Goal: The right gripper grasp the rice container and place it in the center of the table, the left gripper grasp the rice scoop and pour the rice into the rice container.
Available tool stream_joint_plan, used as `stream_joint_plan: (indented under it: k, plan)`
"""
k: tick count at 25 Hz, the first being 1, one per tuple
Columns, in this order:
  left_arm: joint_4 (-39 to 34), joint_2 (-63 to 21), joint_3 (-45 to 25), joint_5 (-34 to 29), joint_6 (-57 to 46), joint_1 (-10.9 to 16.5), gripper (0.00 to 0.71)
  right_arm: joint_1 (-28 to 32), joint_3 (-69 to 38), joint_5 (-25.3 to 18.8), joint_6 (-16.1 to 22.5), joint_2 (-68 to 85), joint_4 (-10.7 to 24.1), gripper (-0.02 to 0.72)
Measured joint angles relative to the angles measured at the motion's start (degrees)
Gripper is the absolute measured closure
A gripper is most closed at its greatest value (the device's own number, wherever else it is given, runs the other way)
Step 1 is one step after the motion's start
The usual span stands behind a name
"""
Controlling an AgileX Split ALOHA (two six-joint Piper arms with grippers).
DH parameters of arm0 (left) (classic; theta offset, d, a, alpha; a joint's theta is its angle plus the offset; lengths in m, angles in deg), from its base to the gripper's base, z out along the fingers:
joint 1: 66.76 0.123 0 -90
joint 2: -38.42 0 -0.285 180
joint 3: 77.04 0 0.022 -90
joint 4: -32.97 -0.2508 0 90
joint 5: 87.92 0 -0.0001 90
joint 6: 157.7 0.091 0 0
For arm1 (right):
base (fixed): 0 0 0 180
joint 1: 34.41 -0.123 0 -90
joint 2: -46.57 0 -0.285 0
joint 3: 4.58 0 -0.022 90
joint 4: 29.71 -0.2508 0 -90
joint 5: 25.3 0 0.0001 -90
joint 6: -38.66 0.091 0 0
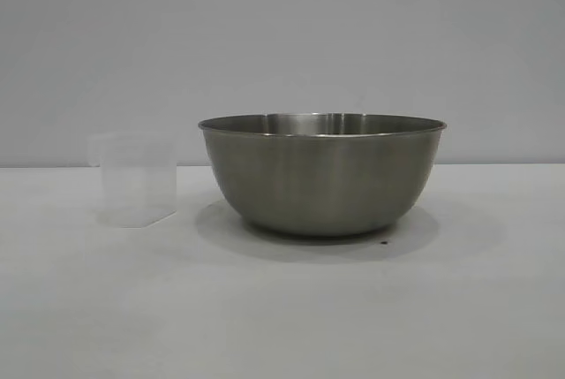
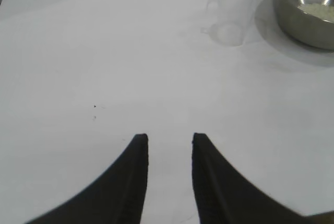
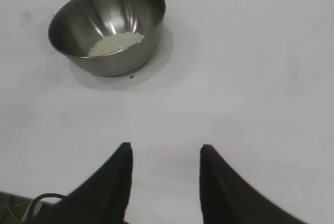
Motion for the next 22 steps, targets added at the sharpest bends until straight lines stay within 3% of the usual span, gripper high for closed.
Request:
stream_joint_plan:
  k: [7, 15, 22]
  plan:
    - [0.0, 0.0, 0.0, 0.0, 0.0, 0.0, 0.542, 1.8, 0.0, 0.0, 0.0, 0.0, 0.0, 0.449]
    - [-0.1, 0.0, 0.0, 0.0, 0.0, 0.0, 0.542, 21.5, 0.0, 0.0, 0.0, 0.0, 0.0, 0.449]
    - [-0.1, 0.0, 0.0, 0.0, 0.0, 0.0, 0.542, 22.7, 0.0, 0.0, 0.0, 0.0, -0.1, 0.449]
